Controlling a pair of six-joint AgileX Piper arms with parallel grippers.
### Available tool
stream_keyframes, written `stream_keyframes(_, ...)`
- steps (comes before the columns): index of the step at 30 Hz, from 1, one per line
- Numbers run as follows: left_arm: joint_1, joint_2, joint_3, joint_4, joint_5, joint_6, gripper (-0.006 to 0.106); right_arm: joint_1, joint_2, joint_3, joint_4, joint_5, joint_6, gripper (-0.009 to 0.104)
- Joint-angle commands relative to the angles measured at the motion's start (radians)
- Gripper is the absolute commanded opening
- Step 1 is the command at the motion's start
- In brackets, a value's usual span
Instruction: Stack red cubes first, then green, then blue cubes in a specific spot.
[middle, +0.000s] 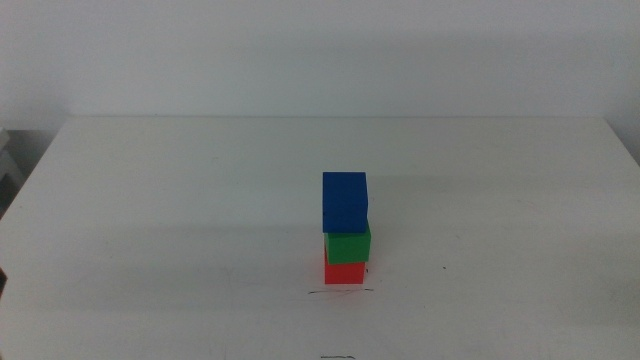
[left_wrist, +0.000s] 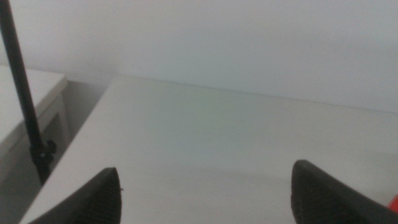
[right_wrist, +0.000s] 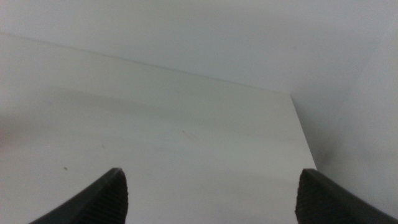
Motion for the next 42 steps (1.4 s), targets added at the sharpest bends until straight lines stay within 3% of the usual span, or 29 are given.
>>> stream_keyframes(1, 0.002, -0.01, 0.026, 0.025, -0.155, -0.013, 0.094, -0.005, -0.022, 0.031, -0.027, -0.132, -0.009, 0.075)
stream_keyframes(11, 0.002, -0.101, 0.185, 0.029, -0.281, -0.013, 0.094, -0.006, -0.16, 0.268, -0.021, -0.246, -0.009, 0.075)
stream_keyframes(18, 0.002, -0.158, 0.296, 0.09, -0.283, -0.013, 0.094, -0.013, -0.16, 0.27, -0.028, -0.202, -0.009, 0.075)
stream_keyframes(29, 0.002, -0.179, 0.31, 0.087, -0.27, -0.013, 0.093, -0.013, -0.16, 0.27, -0.028, -0.188, -0.009, 0.075)
stream_keyframes(33, 0.002, -0.179, 0.31, 0.087, -0.27, -0.013, 0.093, -0.013, -0.16, 0.271, 0.03, -0.217, -0.009, 0.075)
stream_keyframes(42, 0.002, -0.179, 0.31, 0.087, -0.27, -0.013, 0.093, -0.012, -0.16, 0.27, 0.031, -0.269, -0.009, 0.075)
